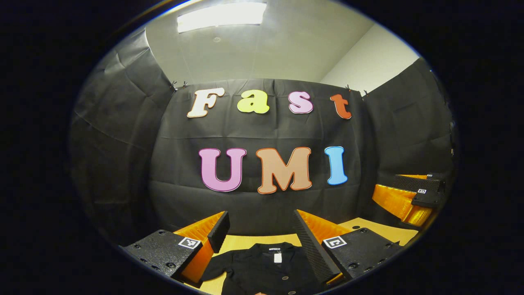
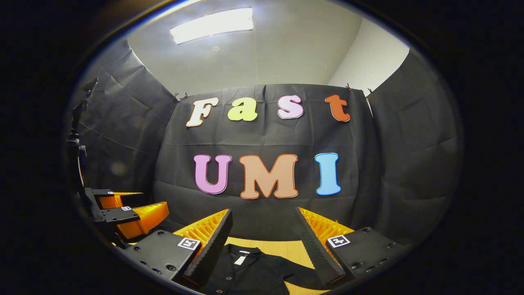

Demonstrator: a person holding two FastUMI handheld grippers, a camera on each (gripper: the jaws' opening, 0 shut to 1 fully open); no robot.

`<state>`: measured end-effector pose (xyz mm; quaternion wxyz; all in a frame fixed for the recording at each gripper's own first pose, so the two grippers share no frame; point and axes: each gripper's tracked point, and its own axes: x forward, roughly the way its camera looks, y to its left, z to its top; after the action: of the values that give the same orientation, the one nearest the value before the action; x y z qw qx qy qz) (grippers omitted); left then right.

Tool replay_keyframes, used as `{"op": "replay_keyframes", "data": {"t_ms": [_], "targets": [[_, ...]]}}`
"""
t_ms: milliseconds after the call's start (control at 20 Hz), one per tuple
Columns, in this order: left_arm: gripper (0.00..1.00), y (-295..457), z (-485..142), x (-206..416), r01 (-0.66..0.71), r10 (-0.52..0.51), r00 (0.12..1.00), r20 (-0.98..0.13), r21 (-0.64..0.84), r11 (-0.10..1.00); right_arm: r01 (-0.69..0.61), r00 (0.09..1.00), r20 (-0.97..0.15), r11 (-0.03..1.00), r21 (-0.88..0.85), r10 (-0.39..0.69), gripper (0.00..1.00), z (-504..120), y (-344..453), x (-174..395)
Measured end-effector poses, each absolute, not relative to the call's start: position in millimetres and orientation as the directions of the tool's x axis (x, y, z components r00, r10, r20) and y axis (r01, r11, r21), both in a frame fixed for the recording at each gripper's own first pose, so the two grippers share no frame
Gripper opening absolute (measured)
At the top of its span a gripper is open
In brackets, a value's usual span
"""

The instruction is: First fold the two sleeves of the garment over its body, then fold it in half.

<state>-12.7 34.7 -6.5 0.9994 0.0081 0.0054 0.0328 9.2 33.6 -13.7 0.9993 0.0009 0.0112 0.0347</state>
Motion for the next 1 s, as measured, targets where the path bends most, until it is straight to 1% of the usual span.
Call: {"op": "replay_keyframes", "data": {"t_ms": [500,550,600,650,750,800,850,900,1000], "targets": [[0.92,53,-17,-11,-0.046,0.046,0.999,-0.018,0.02,0.999,-0.032,0.999,-0.036,0.999,0.002,0.032,0.96,-22,40,14],[0.92,53,-17,-10,-0.051,0.052,0.998,-0.02,0.008,0.999,-0.044,0.998,-0.037,0.999,0.0,0.044,0.99,-23,43,15],[0.92,55,-18,-8,-0.062,0.062,0.998,-0.025,0.0,0.998,-0.063,0.997,-0.042,0.998,-0.001,0.063,0.94,-23,46,16],[0.92,54,-17,-7,-0.064,0.064,0.998,-0.026,-0.005,0.998,-0.079,0.996,-0.047,0.997,-0.004,0.078,0.96,-24,48,18],[0.92,49,-15,-3,-0.062,0.062,0.998,-0.017,0.0,0.998,-0.088,0.995,-0.043,0.996,-0.005,0.088,0.96,-22,46,21],[0.92,47,-18,-3,-0.063,0.063,0.998,-0.02,-0.001,0.998,-0.096,0.994,-0.05,0.995,-0.002,0.096,0.95,-25,47,21],[0.92,44,-18,-3,-0.061,0.061,0.998,-0.024,-0.007,0.998,-0.098,0.994,-0.053,0.995,-0.001,0.098,0.97,-27,45,21],[0.92,42,-21,-4,-0.065,0.065,0.997,-0.029,-0.009,0.998,-0.098,0.994,-0.052,0.995,0.001,0.098,0.96,-28,43,22],[0.92,42,-22,-2,-0.073,0.073,0.997,-0.033,-0.003,0.997,-0.095,0.994,-0.061,0.995,0.007,0.096,0.97,-32,38,23]]}}
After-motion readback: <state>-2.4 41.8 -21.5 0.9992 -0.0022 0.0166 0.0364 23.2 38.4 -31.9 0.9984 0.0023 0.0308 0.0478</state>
